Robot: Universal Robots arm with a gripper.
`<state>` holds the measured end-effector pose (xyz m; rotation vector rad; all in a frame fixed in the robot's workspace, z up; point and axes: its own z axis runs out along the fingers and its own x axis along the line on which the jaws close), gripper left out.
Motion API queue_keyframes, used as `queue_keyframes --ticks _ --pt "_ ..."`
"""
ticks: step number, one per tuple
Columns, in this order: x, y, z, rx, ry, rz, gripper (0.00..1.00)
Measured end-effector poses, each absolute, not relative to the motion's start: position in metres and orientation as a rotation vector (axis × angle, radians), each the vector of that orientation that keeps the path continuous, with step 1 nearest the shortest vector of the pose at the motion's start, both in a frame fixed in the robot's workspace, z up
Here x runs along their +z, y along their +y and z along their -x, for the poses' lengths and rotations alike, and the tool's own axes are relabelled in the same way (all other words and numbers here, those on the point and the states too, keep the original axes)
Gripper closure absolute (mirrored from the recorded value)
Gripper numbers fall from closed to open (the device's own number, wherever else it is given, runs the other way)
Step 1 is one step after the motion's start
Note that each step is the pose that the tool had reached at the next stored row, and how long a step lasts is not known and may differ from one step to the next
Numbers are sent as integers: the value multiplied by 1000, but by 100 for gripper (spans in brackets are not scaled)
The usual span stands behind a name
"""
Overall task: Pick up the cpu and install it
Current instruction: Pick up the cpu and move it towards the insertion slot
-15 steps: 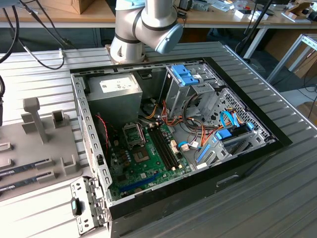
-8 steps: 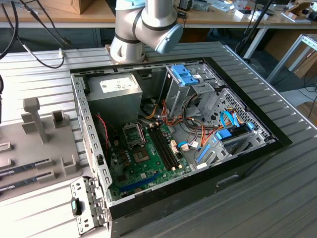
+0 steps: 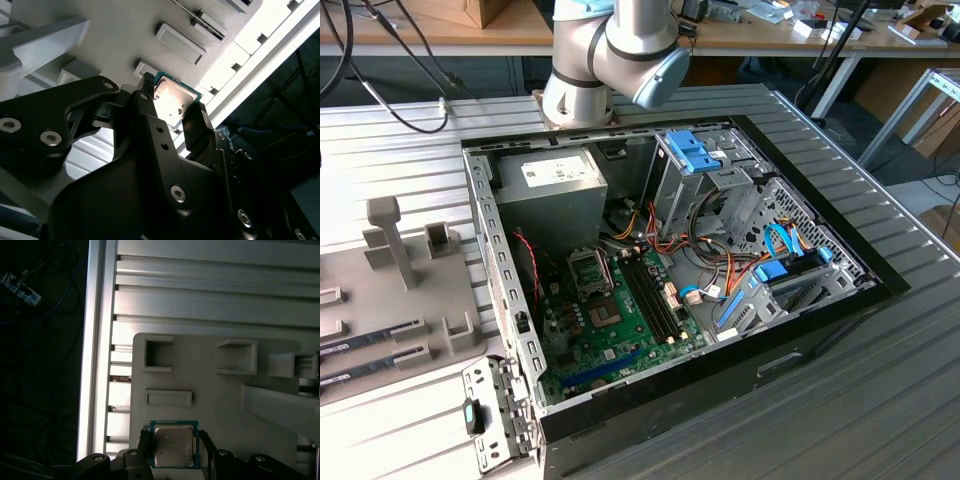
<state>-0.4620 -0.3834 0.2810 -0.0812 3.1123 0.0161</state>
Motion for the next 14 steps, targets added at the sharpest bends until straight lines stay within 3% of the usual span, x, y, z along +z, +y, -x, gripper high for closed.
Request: queue_keyframes --ticks 14 --pt "297 -383 462 17 3112 81 53"
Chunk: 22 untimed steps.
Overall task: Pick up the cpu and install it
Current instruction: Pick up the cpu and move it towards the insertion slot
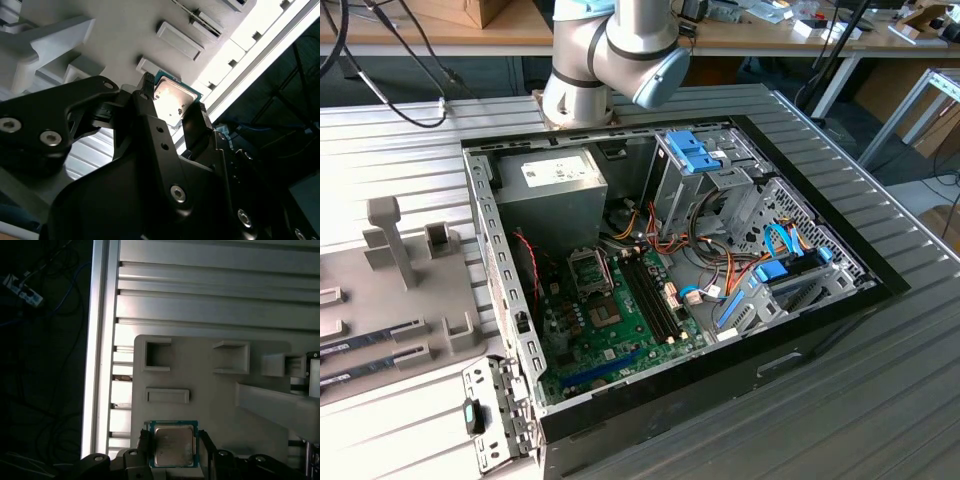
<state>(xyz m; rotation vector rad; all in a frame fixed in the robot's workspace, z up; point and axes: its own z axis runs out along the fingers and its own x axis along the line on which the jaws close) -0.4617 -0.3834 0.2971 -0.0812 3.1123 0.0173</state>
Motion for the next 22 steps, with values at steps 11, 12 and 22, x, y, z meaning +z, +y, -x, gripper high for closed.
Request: queue_keyframes --ticks 11,12,22 --pt "310 -383 462 18 3112 81 53" --pt "311 -383 462 18 3112 81 53" --pt "321 -383 461 18 3112 81 53"
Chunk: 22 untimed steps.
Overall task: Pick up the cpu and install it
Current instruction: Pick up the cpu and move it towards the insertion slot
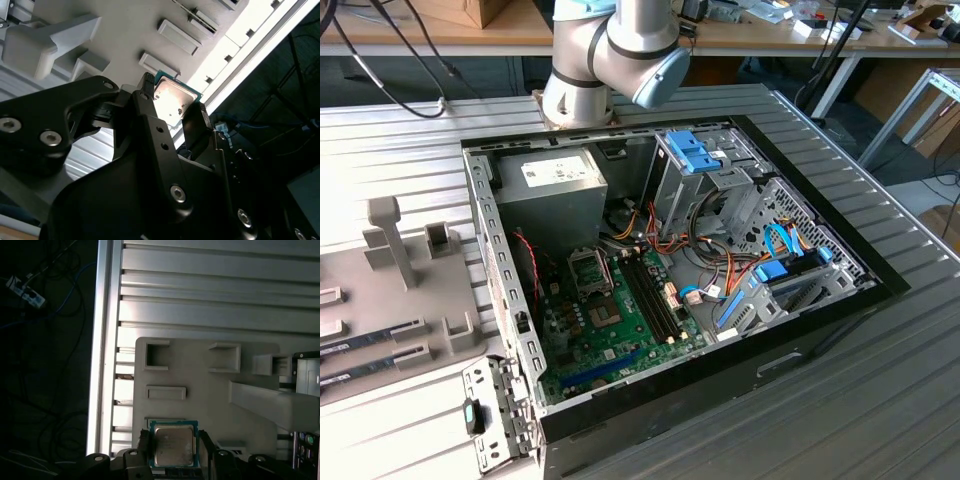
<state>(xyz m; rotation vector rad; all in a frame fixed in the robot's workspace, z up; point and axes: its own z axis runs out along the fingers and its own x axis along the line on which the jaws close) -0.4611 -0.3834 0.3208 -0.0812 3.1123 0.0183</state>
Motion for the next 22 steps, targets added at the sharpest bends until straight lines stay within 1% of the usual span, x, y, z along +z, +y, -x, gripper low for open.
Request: queue_keyframes --ticks 22 --pt "350 -383 460 20 3112 81 53"
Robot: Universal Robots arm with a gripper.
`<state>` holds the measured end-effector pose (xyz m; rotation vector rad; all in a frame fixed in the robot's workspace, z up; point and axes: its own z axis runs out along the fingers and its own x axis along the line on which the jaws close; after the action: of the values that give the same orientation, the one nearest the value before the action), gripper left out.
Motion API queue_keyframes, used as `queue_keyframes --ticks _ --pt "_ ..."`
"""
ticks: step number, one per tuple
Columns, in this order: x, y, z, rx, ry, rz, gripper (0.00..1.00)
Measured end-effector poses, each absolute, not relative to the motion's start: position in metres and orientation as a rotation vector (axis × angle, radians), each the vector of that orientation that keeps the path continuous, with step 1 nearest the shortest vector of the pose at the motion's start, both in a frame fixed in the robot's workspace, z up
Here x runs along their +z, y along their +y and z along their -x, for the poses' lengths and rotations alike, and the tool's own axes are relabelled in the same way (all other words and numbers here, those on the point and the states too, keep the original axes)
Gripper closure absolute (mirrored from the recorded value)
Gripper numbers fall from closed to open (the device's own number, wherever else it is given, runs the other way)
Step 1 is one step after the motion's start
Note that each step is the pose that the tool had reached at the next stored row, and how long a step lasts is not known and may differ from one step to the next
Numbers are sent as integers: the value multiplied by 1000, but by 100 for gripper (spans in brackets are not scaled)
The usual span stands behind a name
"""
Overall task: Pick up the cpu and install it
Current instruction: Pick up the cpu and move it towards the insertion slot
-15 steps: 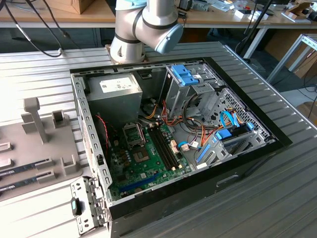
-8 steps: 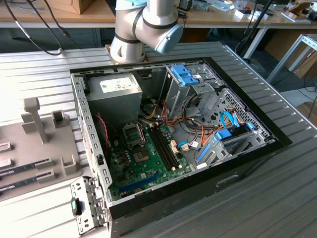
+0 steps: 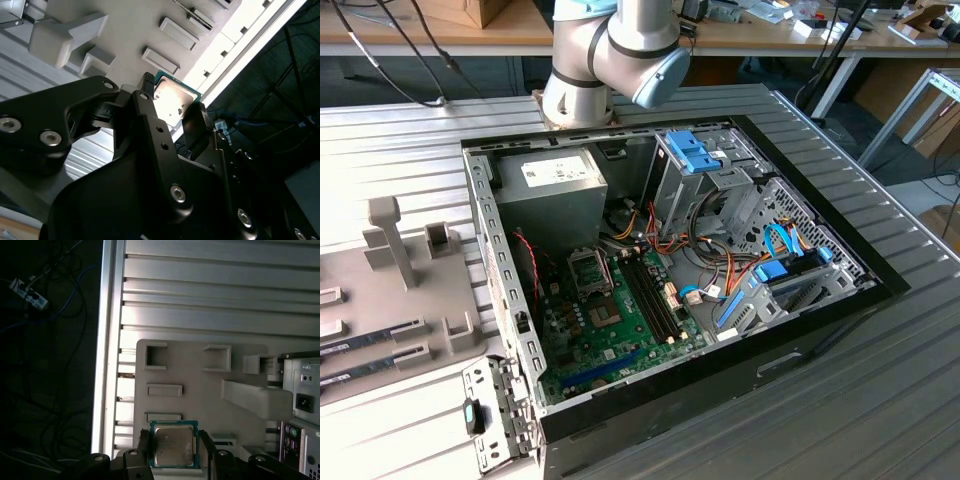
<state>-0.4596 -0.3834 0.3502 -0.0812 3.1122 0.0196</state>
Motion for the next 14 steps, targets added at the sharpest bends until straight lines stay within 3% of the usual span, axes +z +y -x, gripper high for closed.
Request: queue_keyframes --ticks 14 --pt "369 -383 459 20 3112 81 53"
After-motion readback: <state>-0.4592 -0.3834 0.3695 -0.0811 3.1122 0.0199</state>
